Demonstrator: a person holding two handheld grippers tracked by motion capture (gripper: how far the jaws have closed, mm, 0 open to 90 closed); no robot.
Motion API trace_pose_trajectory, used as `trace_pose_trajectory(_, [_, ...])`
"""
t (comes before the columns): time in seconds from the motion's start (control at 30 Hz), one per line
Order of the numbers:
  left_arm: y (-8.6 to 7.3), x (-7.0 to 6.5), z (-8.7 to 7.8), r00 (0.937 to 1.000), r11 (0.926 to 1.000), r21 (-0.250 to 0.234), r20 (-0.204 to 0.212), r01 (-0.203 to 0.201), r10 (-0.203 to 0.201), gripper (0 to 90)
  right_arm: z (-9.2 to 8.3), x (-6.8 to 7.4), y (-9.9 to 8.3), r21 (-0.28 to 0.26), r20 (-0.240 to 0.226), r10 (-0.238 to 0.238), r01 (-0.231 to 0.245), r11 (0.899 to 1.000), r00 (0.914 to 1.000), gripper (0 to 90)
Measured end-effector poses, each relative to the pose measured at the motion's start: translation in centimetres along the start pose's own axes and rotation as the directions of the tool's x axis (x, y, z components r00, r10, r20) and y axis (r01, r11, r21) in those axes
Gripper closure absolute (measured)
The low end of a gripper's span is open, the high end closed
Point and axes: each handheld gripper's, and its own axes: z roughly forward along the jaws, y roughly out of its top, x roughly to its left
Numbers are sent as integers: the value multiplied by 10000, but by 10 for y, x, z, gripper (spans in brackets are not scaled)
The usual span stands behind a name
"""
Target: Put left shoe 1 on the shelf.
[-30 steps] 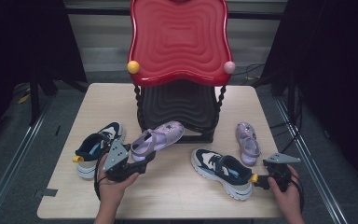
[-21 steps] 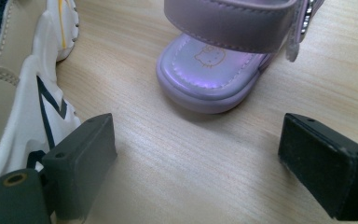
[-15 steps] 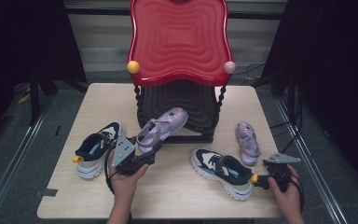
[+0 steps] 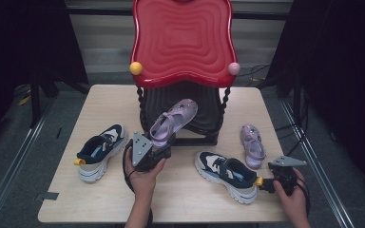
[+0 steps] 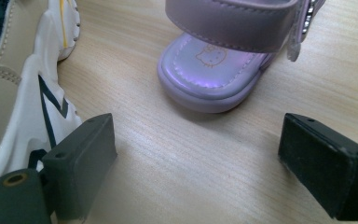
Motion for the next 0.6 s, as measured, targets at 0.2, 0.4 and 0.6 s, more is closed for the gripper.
trace_pose_trajectory(0.2, [4,-7,10,9970,9999,-140,-773,-101,90,370,0,0,0,-19,-8,-7,7,10000,10000,103])
trace_pose_trajectory(0.4, [7,-10,18,9911,9989,-476,-1329,31,-94,369,0,0,0,-18,-4,-26,26,10000,10000,103])
trace_pose_trajectory(0.6, [8,-8,28,9805,9981,-554,-1931,278,-380,369,0,0,0,3,-9,25,-24,10000,10000,103])
